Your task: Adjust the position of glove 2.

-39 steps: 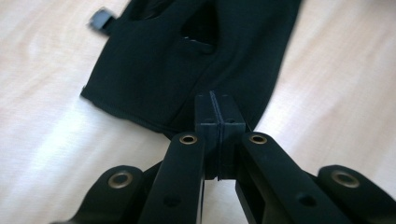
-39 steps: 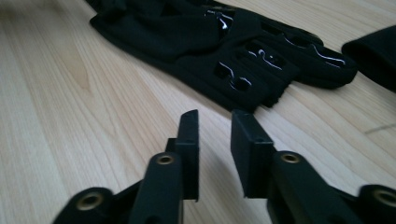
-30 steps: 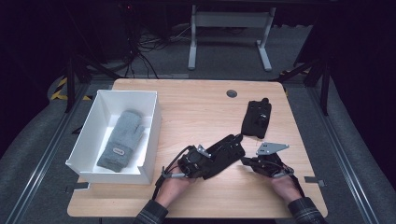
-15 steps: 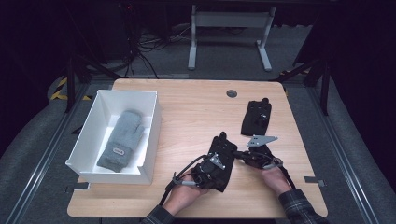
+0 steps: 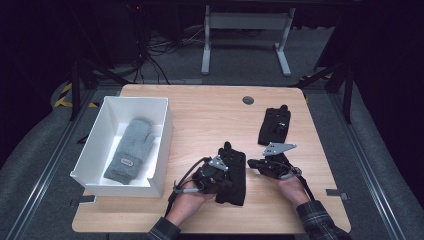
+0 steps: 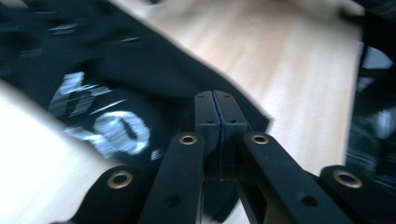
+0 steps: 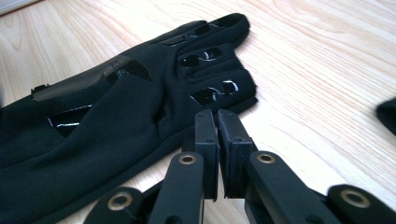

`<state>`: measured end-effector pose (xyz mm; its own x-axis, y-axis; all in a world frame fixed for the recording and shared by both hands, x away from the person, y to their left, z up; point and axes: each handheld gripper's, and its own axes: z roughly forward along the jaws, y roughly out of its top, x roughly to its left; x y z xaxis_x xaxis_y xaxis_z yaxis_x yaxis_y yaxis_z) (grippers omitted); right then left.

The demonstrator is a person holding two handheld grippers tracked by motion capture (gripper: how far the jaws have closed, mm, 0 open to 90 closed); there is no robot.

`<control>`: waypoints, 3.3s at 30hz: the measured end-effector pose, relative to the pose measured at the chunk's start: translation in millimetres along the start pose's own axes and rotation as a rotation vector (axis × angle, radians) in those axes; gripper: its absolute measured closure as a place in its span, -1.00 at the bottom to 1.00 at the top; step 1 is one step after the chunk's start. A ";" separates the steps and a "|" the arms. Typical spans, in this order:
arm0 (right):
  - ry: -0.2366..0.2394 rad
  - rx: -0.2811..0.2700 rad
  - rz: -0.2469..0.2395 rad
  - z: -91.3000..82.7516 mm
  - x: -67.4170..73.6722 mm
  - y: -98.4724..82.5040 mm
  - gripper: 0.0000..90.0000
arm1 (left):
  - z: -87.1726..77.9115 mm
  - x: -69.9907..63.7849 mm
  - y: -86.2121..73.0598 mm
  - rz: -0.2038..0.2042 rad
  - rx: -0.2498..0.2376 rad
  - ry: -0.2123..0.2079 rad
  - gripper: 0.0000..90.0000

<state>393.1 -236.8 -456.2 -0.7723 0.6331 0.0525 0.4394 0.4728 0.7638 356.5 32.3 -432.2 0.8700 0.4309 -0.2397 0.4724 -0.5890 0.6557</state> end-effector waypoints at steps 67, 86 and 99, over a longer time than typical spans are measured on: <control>-0.074 0.073 0.070 -41.9 -47.6 -29.0 1.00 | -9.0 1.8 -80.6 0.161 -0.008 0.147 -0.99; 0.068 0.122 -0.012 -68.2 23.8 -55.0 1.00 | -8.6 2.6 -80.3 0.162 -0.015 0.152 -0.99; 0.068 0.035 -0.025 -87.3 30.8 -52.8 1.00 | -8.6 2.7 -80.2 0.162 -0.015 0.152 -0.99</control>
<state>306.0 -295.7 -438.8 -0.8123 0.5780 0.0782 0.4345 0.5101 0.7423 319.7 86.6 -479.2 0.9024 0.4303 -0.0203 0.3251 -0.6493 0.6875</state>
